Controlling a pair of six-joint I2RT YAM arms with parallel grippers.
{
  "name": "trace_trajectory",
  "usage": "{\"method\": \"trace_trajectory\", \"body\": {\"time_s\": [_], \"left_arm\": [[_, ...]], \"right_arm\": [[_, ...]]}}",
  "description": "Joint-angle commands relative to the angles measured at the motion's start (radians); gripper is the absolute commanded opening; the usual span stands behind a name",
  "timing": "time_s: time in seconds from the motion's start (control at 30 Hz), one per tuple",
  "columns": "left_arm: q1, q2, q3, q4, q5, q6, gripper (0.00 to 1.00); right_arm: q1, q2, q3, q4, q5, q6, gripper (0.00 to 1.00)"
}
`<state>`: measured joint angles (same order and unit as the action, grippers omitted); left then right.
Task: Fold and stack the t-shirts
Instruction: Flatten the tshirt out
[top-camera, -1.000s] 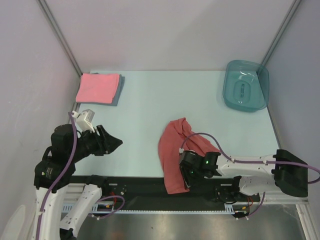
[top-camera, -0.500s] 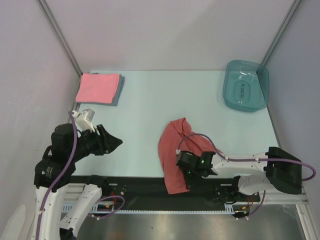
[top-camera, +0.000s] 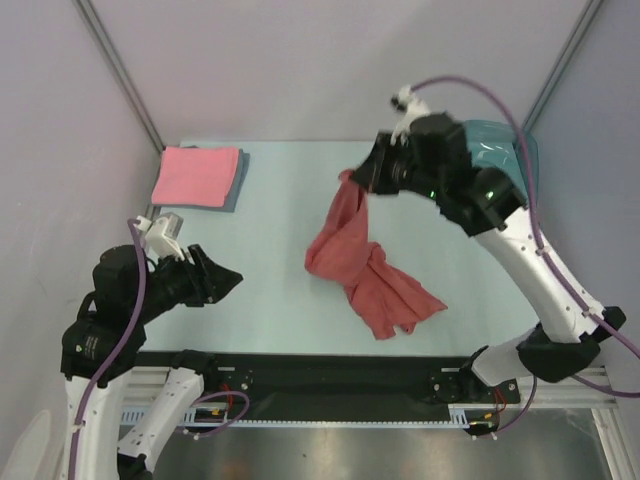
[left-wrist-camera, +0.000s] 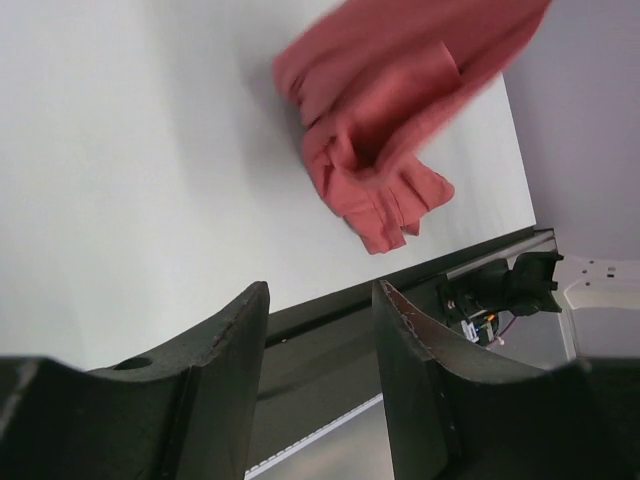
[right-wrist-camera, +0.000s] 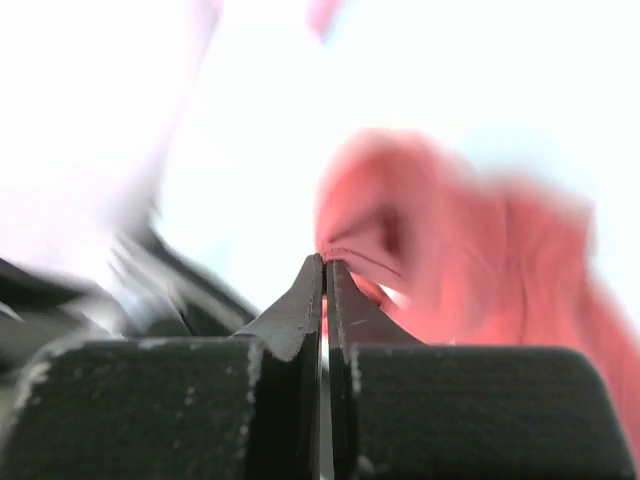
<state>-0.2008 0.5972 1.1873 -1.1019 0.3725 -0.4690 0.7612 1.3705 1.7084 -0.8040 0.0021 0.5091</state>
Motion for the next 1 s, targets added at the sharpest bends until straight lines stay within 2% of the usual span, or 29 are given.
{"method": "trace_trajectory", "body": {"time_s": [0.0, 0.03, 0.07, 0.1, 0.17, 0.27, 0.3, 0.33, 0.47, 0.57, 0.67, 0.8, 0.87, 0.97], "left_arm": [[-0.005, 0.016, 0.052, 0.019, 0.003, 0.02, 0.51], [-0.005, 0.016, 0.058, 0.016, 0.002, 0.021, 0.51], [-0.005, 0.015, 0.061, 0.013, -0.003, 0.021, 0.51], [-0.005, 0.013, 0.066, 0.011, -0.007, 0.021, 0.51], [-0.005, 0.0, 0.074, 0.01, -0.015, 0.015, 0.51], [-0.005, -0.023, 0.074, 0.011, -0.018, 0.006, 0.51], [-0.005, -0.027, 0.074, 0.011, -0.018, 0.004, 0.51], [-0.003, -0.036, 0.069, 0.014, -0.018, 0.003, 0.52], [-0.003, -0.077, 0.054, 0.039, -0.009, -0.005, 0.56], [-0.003, -0.112, 0.048, 0.066, -0.012, -0.019, 0.61], [-0.003, -0.135, 0.083, 0.063, -0.07, -0.045, 0.62], [-0.003, -0.172, 0.146, 0.056, -0.124, -0.074, 0.64], [-0.003, -0.157, 0.173, 0.039, -0.126, -0.069, 0.64], [-0.003, -0.136, 0.19, 0.023, -0.118, -0.062, 0.65]], "right_arm": [[-0.062, 0.113, 0.4, 0.026, -0.086, -0.103, 0.0], [-0.069, 0.209, 0.528, 0.013, -0.111, -0.098, 0.0], [-0.075, 0.254, 0.747, -0.004, -0.147, -0.095, 0.0], [-0.077, 0.304, 0.863, -0.003, -0.148, -0.087, 0.0], [-0.098, 0.383, 0.988, 0.041, -0.216, -0.011, 0.0], [-0.114, 0.304, 0.848, 0.358, -0.355, 0.104, 0.0], [-0.106, 0.283, 0.748, 0.544, -0.376, 0.112, 0.0], [-0.099, 0.27, 0.731, 0.608, -0.376, 0.114, 0.0], [-0.057, 0.387, 0.884, 0.704, -0.384, 0.141, 0.0], [-0.011, 0.474, 0.973, 0.834, -0.39, 0.233, 0.0], [0.056, 0.501, 1.011, 0.88, -0.357, 0.243, 0.0], [0.061, 0.438, 0.958, 0.872, -0.315, 0.223, 0.0], [0.009, 0.395, 0.906, 0.821, -0.315, 0.204, 0.0], [-0.09, 0.285, 0.699, 0.761, -0.301, 0.172, 0.0]]}}
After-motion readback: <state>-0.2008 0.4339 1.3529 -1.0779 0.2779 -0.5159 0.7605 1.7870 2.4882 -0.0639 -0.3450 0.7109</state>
